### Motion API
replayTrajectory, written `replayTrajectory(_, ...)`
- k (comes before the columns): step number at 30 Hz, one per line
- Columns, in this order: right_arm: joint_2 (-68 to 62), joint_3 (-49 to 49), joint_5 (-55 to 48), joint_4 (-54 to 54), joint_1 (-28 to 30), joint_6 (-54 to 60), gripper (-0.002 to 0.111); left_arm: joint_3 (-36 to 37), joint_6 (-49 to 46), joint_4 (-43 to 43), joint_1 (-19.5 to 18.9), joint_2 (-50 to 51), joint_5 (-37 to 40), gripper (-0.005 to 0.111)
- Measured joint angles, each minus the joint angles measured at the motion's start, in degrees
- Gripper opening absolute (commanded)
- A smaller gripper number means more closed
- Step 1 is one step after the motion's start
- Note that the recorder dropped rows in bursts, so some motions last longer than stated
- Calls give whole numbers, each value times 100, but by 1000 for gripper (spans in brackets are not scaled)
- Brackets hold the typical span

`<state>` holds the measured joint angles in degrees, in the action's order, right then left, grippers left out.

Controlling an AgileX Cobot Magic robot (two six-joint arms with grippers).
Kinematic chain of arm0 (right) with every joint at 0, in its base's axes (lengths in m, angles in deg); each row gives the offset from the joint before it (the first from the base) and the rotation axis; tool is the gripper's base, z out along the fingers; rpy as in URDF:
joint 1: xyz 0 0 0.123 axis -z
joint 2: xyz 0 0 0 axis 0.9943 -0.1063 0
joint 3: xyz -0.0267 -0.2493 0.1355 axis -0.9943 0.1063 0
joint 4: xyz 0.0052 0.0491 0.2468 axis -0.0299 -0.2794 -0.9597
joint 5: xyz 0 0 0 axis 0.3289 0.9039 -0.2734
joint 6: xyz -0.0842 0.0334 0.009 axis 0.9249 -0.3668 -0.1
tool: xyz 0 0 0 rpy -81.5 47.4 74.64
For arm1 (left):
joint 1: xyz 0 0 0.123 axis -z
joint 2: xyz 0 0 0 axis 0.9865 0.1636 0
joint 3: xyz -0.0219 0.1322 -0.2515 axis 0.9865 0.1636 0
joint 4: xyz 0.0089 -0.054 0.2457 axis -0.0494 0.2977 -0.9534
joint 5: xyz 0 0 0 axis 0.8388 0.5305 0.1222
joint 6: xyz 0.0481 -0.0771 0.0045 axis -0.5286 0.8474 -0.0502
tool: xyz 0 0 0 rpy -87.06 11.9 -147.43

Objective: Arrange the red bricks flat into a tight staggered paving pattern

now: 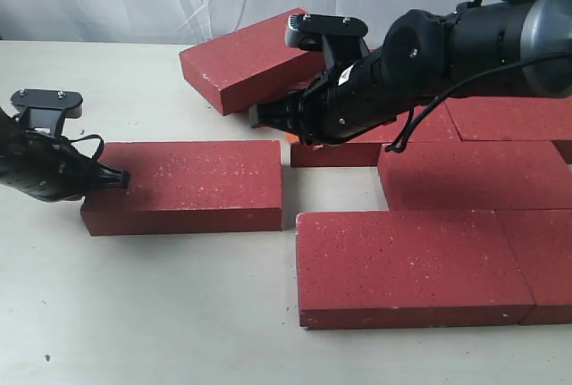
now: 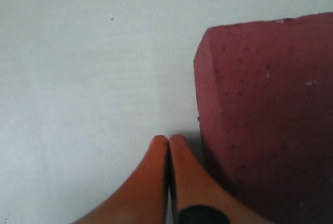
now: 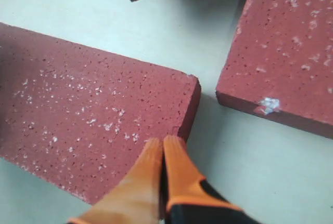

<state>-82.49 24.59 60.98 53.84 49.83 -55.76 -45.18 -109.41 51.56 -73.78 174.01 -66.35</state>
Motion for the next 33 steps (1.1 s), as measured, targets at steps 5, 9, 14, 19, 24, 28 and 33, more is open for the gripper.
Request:
replayTrajectory(5,24,0,-152,87,9,-11,-1,0,0,61,0,0,92,0)
replayTrajectory(9,24,0,-194,135,9,-11,-1,0,0,86,11,0,80,0)
replayTrajectory(14,-305,0,33,619,9,-247,-1,-31,0,51,134,0,-19,0)
replayTrajectory(19,-714,0,205,663,9,-317,-1,-98,0,2,144,0,-10,0)
replayTrajectory(24,-961,0,232,365,-4,-340,-1,-98,0,-17,144,0,-30,0)
replayTrajectory(28,-961,0,208,328,-234,-326,-1,-98,0,-54,144,0,-42,0)
replayTrajectory(33,-939,0,110,328,-271,-301,-1,-98,-11,-54,144,0,-55,0)
